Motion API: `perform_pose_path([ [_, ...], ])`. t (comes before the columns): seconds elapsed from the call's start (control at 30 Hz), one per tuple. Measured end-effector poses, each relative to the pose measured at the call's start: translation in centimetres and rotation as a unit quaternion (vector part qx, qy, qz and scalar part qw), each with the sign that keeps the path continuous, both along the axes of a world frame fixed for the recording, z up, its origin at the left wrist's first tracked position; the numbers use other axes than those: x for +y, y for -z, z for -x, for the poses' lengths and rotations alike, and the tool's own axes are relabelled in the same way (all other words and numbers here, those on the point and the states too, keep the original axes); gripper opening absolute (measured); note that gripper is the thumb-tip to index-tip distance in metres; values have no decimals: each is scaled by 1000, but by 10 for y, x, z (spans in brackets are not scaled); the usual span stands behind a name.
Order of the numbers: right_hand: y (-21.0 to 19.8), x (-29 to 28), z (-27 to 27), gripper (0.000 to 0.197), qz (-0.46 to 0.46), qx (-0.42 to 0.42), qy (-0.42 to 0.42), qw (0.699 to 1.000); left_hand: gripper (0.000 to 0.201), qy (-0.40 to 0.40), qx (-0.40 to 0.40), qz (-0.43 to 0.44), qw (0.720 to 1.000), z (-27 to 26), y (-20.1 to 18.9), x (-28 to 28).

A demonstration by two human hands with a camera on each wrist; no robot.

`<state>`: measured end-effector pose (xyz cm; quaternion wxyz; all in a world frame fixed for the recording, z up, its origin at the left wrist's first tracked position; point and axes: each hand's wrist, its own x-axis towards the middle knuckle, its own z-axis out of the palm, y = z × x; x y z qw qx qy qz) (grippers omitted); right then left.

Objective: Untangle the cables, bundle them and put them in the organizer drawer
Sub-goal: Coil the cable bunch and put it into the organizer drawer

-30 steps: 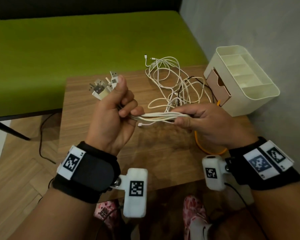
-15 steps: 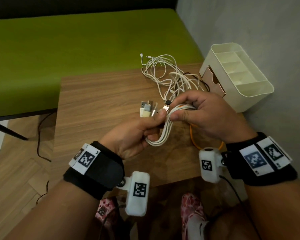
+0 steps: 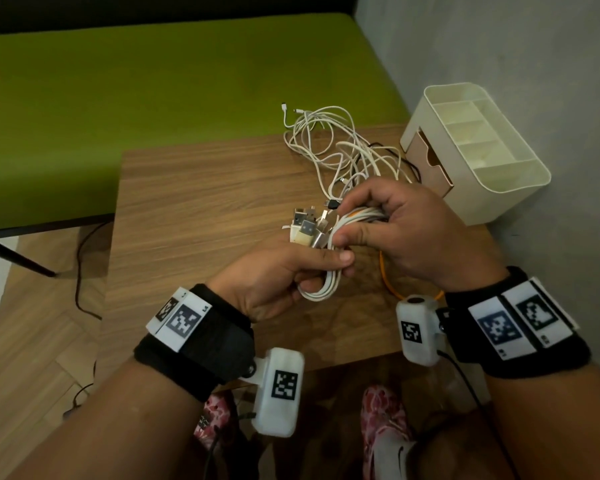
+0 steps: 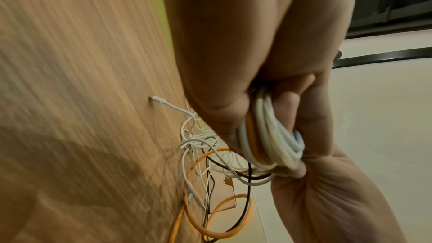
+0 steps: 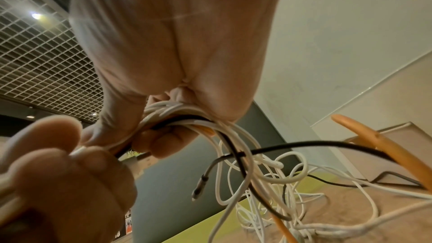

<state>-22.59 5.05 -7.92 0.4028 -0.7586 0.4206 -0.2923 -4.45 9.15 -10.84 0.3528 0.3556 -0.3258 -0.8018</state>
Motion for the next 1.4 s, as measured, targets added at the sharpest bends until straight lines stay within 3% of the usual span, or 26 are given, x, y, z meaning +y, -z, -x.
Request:
perform_pose_path([
  [0.27,3,-1,-7,30,79,5,23,997,14,-86,-77,45,992,1,-3,-1],
  [0.47,1,0,-4,37,25,-3,-9,1000,39,-105,-148,98,978,-11,-10,-2],
  [0.63,5,-1,-2,41,42,9,-34,999,25,-66,-158,101,980,-17,-14,2],
  [0.7,10,-5,-2,36,64,29,-25,997,6,-41,-137,116,983,-15,-16,3],
  [0.77,19,-10,0,27,98,91,-16,991,21,-25,-105,118,987,-14,-15,3],
  [0.87,32,-13,0,33,142,187,20,972,6,-22,-80,109,991,-10,-16,4],
  [0.93,34,-14,-5,33,158,219,53,961,9,-26,-78,106,991,-8,-14,5],
  [1.1,35,-11,-12,11,198,190,98,956,18,-22,-57,105,993,-10,-13,4],
  [1.4,40,-19,-13,24,179,213,160,947,37,28,91,103,990,-29,-14,2],
])
